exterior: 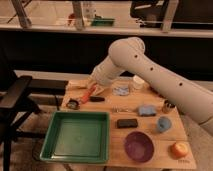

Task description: Place pepper in tray

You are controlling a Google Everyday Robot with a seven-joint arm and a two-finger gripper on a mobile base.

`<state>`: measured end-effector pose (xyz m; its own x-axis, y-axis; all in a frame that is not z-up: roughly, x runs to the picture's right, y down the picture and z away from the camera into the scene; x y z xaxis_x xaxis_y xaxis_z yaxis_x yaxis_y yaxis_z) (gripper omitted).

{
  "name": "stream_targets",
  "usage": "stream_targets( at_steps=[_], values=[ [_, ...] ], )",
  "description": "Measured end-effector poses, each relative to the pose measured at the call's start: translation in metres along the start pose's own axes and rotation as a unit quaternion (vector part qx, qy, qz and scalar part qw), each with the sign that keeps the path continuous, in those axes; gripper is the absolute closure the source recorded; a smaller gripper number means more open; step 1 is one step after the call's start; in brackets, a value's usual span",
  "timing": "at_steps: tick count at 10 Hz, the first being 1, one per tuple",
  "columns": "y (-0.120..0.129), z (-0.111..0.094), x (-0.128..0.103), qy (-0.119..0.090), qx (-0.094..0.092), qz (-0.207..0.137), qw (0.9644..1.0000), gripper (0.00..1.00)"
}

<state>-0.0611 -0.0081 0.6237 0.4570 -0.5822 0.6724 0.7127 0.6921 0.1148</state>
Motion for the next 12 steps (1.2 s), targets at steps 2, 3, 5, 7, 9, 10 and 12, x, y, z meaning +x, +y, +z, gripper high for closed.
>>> stream_targets(
  at_steps=[2,3,5,7,9,10,12],
  values=[
    [-0.001,-0.001,-0.008,-0.010,0.003,-0.038,0.9992,1.00],
    [-0.002,-0.001,-0.011,-0.012,0.004,-0.045,0.9989,1.00],
    [-0.008,-0.002,-0.009,-0.012,0.012,-0.058,0.9982,1.00],
    [-0.018,0.004,-0.007,-0.018,0.019,-0.064,0.9976,1.00],
    [-0.022,0.012,-0.011,-0.048,0.020,-0.061,0.9968,1.00],
    [-0.022,0.013,-0.012,-0.058,0.021,-0.058,0.9964,1.00],
    [-0.023,0.018,-0.018,-0.077,0.022,-0.057,0.9952,1.00]
  ],
)
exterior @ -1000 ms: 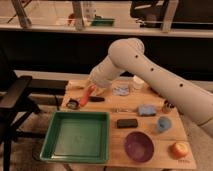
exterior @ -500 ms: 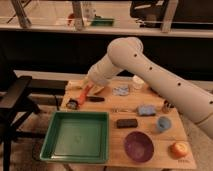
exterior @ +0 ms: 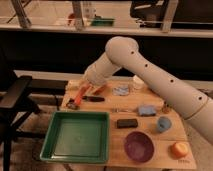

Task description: Place pepper in tray

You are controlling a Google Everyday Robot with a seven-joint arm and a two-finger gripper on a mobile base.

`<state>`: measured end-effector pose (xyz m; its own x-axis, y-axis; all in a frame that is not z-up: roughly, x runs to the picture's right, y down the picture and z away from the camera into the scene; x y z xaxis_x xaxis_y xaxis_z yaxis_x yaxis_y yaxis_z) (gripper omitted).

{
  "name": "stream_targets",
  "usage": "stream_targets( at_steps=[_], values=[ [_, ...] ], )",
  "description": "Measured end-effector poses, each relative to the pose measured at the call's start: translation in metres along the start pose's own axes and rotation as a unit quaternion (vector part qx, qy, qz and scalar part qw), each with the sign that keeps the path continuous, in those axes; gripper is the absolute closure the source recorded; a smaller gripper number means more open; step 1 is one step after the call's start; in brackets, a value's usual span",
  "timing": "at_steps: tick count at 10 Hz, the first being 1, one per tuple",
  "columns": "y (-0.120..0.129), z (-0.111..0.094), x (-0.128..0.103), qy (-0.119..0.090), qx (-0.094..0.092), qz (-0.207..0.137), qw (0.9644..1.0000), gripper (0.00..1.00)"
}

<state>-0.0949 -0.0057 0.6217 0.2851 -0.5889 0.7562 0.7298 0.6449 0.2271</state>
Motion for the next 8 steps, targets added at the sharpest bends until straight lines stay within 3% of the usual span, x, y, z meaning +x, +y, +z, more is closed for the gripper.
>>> stream_targets(
  at_steps=[8],
  values=[
    [0.0012,0.0011,-0.0022,0.011,0.003,-0.009,0.9999,1.00]
  ],
)
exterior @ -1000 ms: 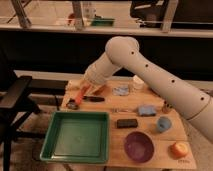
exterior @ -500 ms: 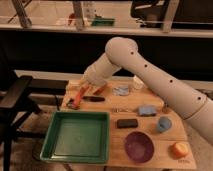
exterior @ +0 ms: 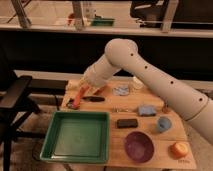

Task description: Place pepper in tray

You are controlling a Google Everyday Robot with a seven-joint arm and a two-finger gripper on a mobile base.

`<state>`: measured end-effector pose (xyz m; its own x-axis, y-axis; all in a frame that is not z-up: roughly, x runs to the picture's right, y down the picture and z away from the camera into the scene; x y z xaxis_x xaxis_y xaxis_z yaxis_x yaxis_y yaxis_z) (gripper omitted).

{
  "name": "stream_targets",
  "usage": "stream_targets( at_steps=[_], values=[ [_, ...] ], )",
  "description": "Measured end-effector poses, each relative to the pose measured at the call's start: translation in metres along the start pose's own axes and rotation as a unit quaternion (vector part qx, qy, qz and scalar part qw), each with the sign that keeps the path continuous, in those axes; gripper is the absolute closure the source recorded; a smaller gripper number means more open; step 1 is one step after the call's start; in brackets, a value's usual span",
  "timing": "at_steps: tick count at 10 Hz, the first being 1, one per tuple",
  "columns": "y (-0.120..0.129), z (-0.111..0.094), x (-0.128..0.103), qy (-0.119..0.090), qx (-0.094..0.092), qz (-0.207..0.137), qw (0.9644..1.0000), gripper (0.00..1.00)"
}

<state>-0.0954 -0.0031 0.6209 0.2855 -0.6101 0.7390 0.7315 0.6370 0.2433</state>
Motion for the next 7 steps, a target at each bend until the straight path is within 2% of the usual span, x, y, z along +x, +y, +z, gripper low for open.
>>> stream_targets(
  at_steps=[2,4,5,7],
  values=[
    [0.001,-0.001,0.000,0.006,-0.005,-0.003,1.0000,0.86],
    [0.000,-0.003,0.006,0.024,-0.009,0.007,0.9996,0.66],
    [0.000,-0.007,0.017,0.040,-0.004,0.022,0.9990,0.56],
    [0.004,-0.021,0.055,0.069,0.012,0.055,0.9960,0.36]
  ],
)
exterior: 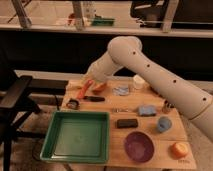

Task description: Place pepper in tray

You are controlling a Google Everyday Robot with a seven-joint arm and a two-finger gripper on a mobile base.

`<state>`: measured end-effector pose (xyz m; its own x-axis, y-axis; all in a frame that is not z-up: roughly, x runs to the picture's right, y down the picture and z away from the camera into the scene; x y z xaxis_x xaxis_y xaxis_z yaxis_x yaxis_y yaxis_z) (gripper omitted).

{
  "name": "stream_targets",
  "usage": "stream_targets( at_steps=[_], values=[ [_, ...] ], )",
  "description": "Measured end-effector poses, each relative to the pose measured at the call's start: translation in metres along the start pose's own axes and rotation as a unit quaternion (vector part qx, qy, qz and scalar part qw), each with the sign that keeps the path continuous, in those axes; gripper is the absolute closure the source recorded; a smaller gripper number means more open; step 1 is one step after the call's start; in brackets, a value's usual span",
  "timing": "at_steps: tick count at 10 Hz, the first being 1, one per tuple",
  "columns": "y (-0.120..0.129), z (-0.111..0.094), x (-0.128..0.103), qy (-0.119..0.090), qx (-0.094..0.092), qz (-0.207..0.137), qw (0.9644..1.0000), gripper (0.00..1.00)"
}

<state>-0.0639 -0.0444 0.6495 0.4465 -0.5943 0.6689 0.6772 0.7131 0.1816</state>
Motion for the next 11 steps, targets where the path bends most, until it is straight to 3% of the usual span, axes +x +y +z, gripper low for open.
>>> stream_targets(
  at_steps=[1,4,7,11],
  values=[
    [-0.004,-0.002,0.026,0.011,0.008,0.016,0.9998,0.25],
    [-0.009,0.001,0.060,0.031,0.018,0.052,0.9980,0.20],
    [0.009,-0.005,0.064,0.062,0.031,0.100,0.9925,0.20],
    [0.019,0.007,0.065,0.077,0.015,0.131,0.9883,0.20]
  ],
)
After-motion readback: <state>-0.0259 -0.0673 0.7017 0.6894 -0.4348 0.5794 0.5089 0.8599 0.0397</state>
